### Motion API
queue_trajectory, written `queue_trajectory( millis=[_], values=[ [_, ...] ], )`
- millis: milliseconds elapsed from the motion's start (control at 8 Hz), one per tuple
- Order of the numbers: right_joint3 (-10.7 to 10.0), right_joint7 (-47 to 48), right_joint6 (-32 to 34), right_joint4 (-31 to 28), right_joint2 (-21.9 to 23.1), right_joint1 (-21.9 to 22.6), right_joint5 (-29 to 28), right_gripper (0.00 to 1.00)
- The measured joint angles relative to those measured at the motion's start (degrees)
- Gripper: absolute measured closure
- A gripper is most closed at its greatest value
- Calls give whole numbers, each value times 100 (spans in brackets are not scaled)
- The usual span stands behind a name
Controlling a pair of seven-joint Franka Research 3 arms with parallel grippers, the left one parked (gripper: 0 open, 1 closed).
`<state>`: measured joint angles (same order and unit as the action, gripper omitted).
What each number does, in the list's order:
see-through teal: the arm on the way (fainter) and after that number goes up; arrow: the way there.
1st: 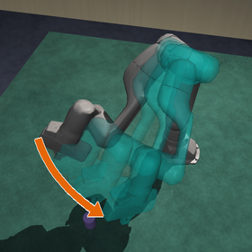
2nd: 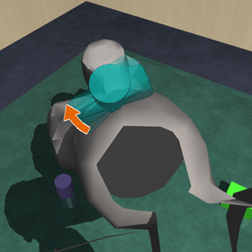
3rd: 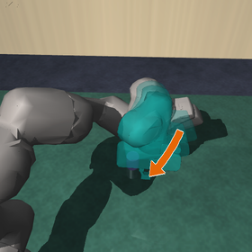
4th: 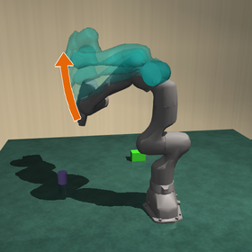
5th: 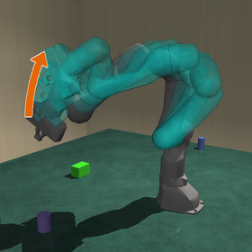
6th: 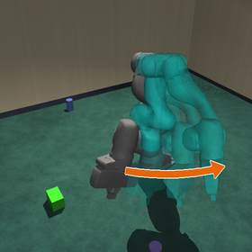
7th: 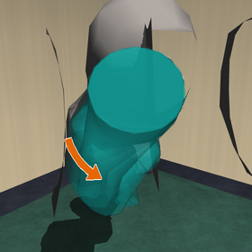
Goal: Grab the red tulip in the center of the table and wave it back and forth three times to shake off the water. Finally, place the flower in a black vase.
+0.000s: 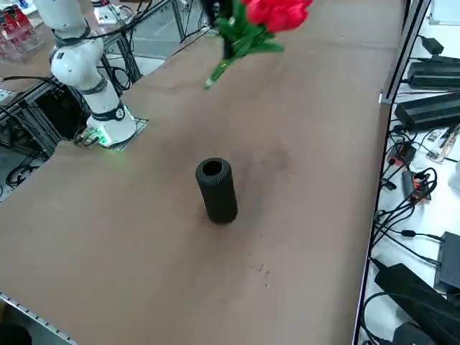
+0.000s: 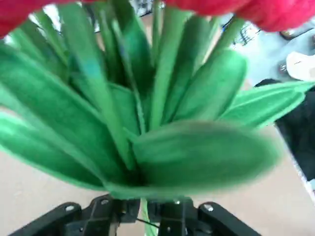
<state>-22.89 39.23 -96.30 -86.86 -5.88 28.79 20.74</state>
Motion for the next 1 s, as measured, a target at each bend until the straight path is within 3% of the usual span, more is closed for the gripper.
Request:
queue_trajectory(
  millis=[250,500,625,750,1000],
  values=[
    [121,1430,309,7,-30,1185,7,88],
    [127,2357,659,18,-27,1907,11,88],
    [84,2493,839,27,-14,1933,33,88],
    [-104,2485,935,28,-2,1831,70,88],
    [-586,1763,895,17,-21,1138,158,88]
  ],
)
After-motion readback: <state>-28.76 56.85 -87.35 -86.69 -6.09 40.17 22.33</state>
